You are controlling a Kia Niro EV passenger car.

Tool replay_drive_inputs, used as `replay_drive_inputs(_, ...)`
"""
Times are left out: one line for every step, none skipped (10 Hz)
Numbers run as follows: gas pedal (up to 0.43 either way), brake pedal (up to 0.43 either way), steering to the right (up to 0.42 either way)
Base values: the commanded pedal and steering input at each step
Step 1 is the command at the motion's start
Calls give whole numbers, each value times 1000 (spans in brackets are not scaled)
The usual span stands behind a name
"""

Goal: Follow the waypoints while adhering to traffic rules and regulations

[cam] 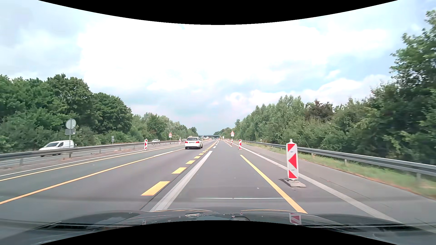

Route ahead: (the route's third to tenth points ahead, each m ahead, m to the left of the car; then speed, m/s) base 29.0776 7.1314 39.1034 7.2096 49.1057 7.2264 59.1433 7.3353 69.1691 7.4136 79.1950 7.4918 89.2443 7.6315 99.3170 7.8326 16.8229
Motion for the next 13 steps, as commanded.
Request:
replay_drive_inputs(177, 0, 1)
replay_drive_inputs(177, 0, 1)
replay_drive_inputs(177, 0, -4)
replay_drive_inputs(177, 0, -5)
replay_drive_inputs(177, 0, -4)
replay_drive_inputs(177, 0, -3)
replay_drive_inputs(177, 0, -3)
replay_drive_inputs(177, 0, -4)
replay_drive_inputs(177, 0, -3)
replay_drive_inputs(177, 0, -3)
replay_drive_inputs(177, 0, -3)
replay_drive_inputs(177, 0, -3)
replay_drive_inputs(177, 0, -3)
